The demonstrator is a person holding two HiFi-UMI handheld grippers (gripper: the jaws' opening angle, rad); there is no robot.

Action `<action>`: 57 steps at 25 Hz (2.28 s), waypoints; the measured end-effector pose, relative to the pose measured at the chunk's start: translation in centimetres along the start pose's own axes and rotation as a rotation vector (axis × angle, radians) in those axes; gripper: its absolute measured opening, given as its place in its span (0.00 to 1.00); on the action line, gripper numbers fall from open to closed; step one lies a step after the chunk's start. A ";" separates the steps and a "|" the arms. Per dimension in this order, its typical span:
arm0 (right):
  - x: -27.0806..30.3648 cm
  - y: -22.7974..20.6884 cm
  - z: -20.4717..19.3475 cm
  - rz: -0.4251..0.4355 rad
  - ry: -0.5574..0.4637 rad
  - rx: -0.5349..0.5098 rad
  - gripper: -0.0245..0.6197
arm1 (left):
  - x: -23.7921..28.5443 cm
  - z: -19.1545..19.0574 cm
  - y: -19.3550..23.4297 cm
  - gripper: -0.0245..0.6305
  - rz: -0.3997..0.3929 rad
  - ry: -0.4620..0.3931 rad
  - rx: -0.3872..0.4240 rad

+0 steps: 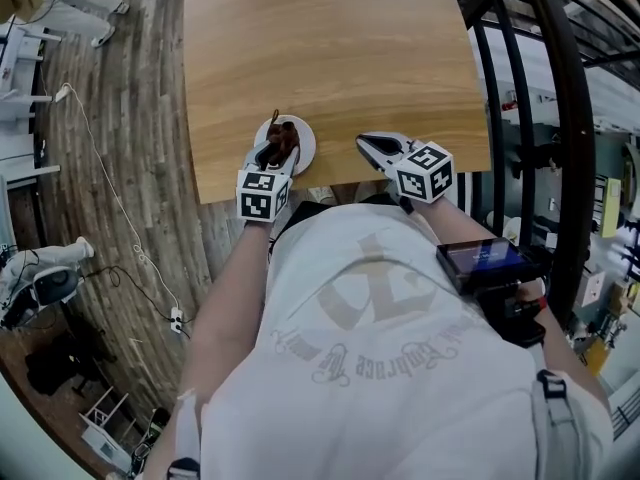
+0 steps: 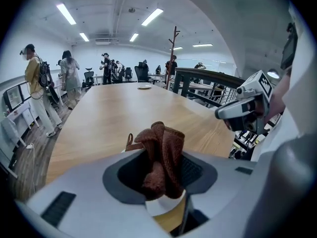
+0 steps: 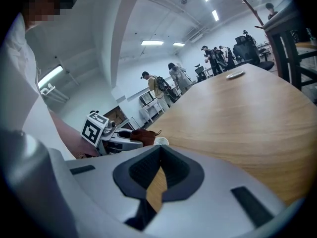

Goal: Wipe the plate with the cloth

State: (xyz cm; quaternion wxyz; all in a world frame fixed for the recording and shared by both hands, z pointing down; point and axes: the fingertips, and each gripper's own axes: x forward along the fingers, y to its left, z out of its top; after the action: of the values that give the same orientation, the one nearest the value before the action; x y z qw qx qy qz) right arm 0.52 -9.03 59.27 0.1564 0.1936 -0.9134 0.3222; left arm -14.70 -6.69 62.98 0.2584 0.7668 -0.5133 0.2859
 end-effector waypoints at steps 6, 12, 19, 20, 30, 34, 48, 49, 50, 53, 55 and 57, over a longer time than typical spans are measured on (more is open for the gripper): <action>1.6 0.8 0.7 0.016 0.014 -0.023 0.06 | -1.8 -1.3 4.6 0.30 0.084 0.000 -0.036; 3.2 2.1 1.2 0.058 0.035 -0.054 0.06 | -4.4 -1.5 6.3 0.30 0.133 -0.053 -0.100; 5.5 4.3 3.9 0.153 0.017 -0.182 0.06 | -6.6 -0.1 5.5 0.30 0.147 -0.173 -0.192; 5.8 4.7 4.4 0.169 0.010 -0.202 0.06 | -7.0 0.1 5.2 0.30 0.151 -0.191 -0.202; 4.8 9.0 8.1 0.279 -0.081 -0.318 0.06 | -11.8 3.4 2.4 0.30 0.101 -0.389 -0.194; 4.3 9.5 8.6 0.301 -0.085 -0.342 0.06 | -13.0 4.1 2.2 0.30 0.095 -0.426 -0.209; 4.6 9.9 7.7 0.286 -0.081 -0.335 0.06 | -12.9 2.6 2.6 0.30 0.098 -0.408 -0.247; 4.6 9.8 7.7 0.284 -0.083 -0.335 0.06 | -12.7 2.7 2.6 0.30 0.093 -0.408 -0.243; 4.7 9.7 7.7 0.282 -0.085 -0.335 0.06 | -12.5 2.9 2.6 0.30 0.089 -0.407 -0.240; 4.7 9.5 7.8 0.276 -0.091 -0.334 0.06 | -12.0 3.1 2.6 0.30 0.078 -0.403 -0.232; 4.7 9.5 7.8 0.274 -0.092 -0.332 0.06 | -11.9 3.1 2.6 0.30 0.072 -0.399 -0.228; 4.8 9.6 7.8 0.273 -0.090 -0.332 0.06 | -11.9 3.2 2.8 0.30 0.070 -0.398 -0.226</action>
State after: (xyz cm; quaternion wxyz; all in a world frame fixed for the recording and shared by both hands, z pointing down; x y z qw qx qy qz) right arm -9.32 -8.43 50.42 0.1003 0.0541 -0.9777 0.1765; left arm -20.46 -2.24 52.66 0.2262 0.7561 -0.6091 0.0783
